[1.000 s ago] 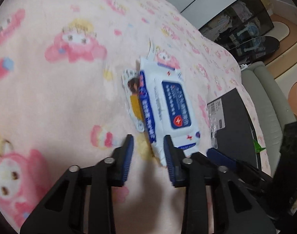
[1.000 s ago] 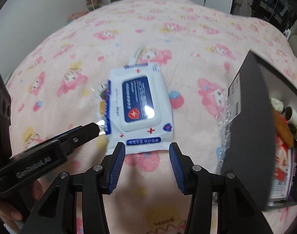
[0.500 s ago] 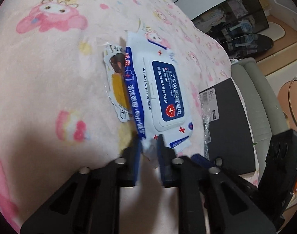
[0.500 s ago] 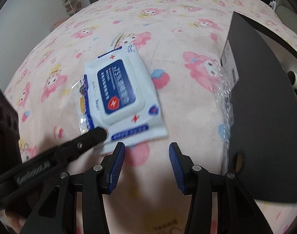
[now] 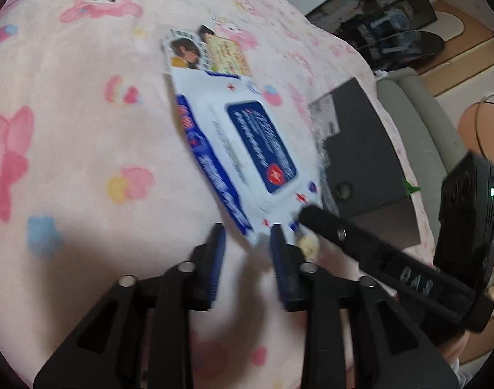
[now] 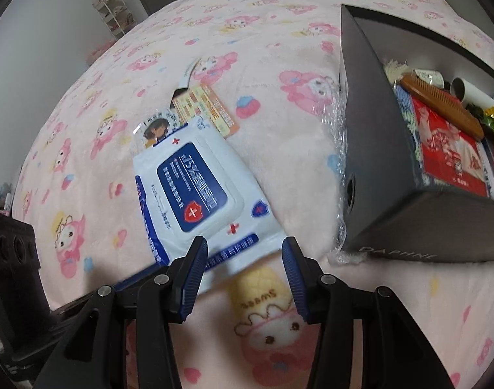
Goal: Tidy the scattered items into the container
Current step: 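Close both grippers on the white wet-wipes pack and lift it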
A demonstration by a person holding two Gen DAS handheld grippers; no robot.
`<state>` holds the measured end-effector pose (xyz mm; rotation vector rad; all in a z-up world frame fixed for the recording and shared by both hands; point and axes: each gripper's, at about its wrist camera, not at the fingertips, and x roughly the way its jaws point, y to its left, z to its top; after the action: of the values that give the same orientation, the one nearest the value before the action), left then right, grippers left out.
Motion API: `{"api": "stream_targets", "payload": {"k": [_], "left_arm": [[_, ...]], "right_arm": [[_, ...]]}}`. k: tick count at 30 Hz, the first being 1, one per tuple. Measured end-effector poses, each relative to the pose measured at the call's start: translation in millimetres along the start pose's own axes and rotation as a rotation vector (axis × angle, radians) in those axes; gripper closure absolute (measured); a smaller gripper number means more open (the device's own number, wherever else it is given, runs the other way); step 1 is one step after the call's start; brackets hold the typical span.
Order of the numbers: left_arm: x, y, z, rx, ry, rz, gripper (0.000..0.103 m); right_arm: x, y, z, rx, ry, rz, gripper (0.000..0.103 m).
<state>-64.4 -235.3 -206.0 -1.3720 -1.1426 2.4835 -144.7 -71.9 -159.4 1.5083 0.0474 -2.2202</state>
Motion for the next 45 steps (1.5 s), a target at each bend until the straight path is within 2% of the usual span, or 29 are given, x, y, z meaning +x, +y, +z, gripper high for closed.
{"api": "stream_targets", "payload": {"k": [3, 5, 6, 9, 11, 14, 16, 17, 19, 22, 23, 26, 28, 30, 34, 35, 37, 40, 43, 44, 45], "left_arm": [[5, 4, 8, 0.003, -0.033, 0.019, 0.069], [8, 2, 8, 0.014, -0.029, 0.018, 0.074], [9, 1, 7, 0.02, -0.027, 0.018, 0.083], [13, -1, 6, 0.036, -0.022, 0.016, 0.089], [13, -4, -1, 0.026, 0.006, -0.025, 0.089], [8, -6, -3, 0.023, 0.001, -0.01, 0.087], [6, -1, 4, -0.002, -0.016, 0.007, 0.08], [5, 2, 8, -0.015, -0.025, 0.016, 0.071], [4, 7, 15, -0.04, -0.043, 0.033, 0.069], [1, 14, 25, -0.076, -0.069, 0.059, 0.075], [2, 12, 24, -0.064, -0.067, 0.073, 0.083], [2, 2, 17, -0.029, -0.054, 0.101, 0.088], [1, -6, 7, -0.008, -0.037, 0.101, 0.089], [-1, -14, -4, 0.014, -0.021, 0.101, 0.089], [-7, -33, -34, 0.039, 0.022, 0.079, 0.091], [-10, -37, -42, 0.045, 0.029, 0.076, 0.096], [-16, -44, -59, 0.057, 0.042, 0.069, 0.096], [-26, -41, -48, 0.069, -0.006, 0.127, 0.093], [-36, -39, -38, 0.081, -0.055, 0.185, 0.08], [-37, -33, -26, 0.065, -0.08, 0.198, 0.073], [-38, -27, -15, 0.049, -0.105, 0.21, 0.061]], "right_arm": [[6, -2, -2, 0.011, 0.018, -0.011, 0.059], [6, -5, -3, 0.017, 0.01, -0.014, 0.059], [6, -6, -4, 0.024, 0.008, -0.027, 0.059], [1, -15, -8, 0.057, 0.011, -0.014, 0.059], [-5, -21, -13, 0.07, 0.011, -0.006, 0.059], [-7, -26, -18, 0.078, 0.019, -0.004, 0.059], [-8, -28, -20, 0.092, 0.025, 0.008, 0.059], [-6, -28, -20, 0.092, 0.025, 0.015, 0.057], [-1, -24, -19, 0.073, 0.034, 0.011, 0.051], [11, -23, -19, 0.067, 0.057, 0.023, 0.051], [14, -24, -19, 0.082, 0.067, 0.036, 0.051], [12, -28, -15, 0.125, 0.056, 0.105, 0.051], [8, -30, -14, 0.139, 0.046, 0.158, 0.058], [-2, -32, -15, 0.134, 0.028, 0.168, 0.068], [-22, -39, -22, 0.111, 0.002, 0.158, 0.076], [-27, -41, -24, 0.102, -0.002, 0.152, 0.078], [-35, -47, -28, 0.094, 0.006, 0.175, 0.08], [-39, -52, -33, 0.086, 0.006, 0.179, 0.08], [-36, -56, -33, 0.09, 0.005, 0.163, 0.08], [-34, -57, -32, 0.094, 0.005, 0.158, 0.075], [-31, -57, -30, 0.098, 0.004, 0.163, 0.068]]}}
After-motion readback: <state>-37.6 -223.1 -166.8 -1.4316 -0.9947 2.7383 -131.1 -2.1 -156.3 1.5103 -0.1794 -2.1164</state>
